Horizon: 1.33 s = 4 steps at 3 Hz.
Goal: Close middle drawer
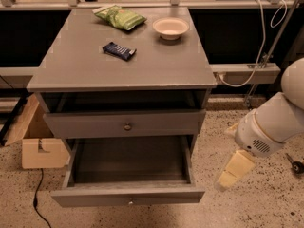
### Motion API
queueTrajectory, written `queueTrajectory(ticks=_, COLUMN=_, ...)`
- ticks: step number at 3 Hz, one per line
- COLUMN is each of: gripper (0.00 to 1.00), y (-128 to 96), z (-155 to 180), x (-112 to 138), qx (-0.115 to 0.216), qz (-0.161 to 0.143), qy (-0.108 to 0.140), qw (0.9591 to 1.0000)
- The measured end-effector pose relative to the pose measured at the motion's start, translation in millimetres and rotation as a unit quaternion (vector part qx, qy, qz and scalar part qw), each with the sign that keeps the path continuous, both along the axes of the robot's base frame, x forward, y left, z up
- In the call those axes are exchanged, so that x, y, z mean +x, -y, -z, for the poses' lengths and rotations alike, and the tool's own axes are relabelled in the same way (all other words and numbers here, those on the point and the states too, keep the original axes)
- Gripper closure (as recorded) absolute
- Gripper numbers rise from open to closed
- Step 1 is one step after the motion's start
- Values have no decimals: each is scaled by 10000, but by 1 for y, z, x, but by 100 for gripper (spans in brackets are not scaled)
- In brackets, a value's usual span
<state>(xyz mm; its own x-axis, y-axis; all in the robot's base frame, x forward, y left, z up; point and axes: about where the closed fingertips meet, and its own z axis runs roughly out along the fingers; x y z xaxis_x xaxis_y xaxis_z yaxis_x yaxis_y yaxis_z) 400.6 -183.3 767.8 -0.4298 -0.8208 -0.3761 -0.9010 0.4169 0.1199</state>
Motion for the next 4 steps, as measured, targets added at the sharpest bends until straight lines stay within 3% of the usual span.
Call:
queueTrajectory(ticks=1, gripper=0, y=-4, z=74, x=-5, qx=183, qz=229, qy=-312, qw=9991)
queueTrajectory(ticks=2, gripper=2, y=-16, z=175, x=-10, qx=487, qz=551, qy=-742, qw=9945)
queueTrajectory(ticks=3, gripper=24, y=-28, z=231, x=-16, qx=686, qz=693, qy=-1015, qw=9900)
queueTrajectory(ticks=4, gripper=55, y=-48, z=298, x=-22, qx=756, qz=752, qy=-1352, qw=9851)
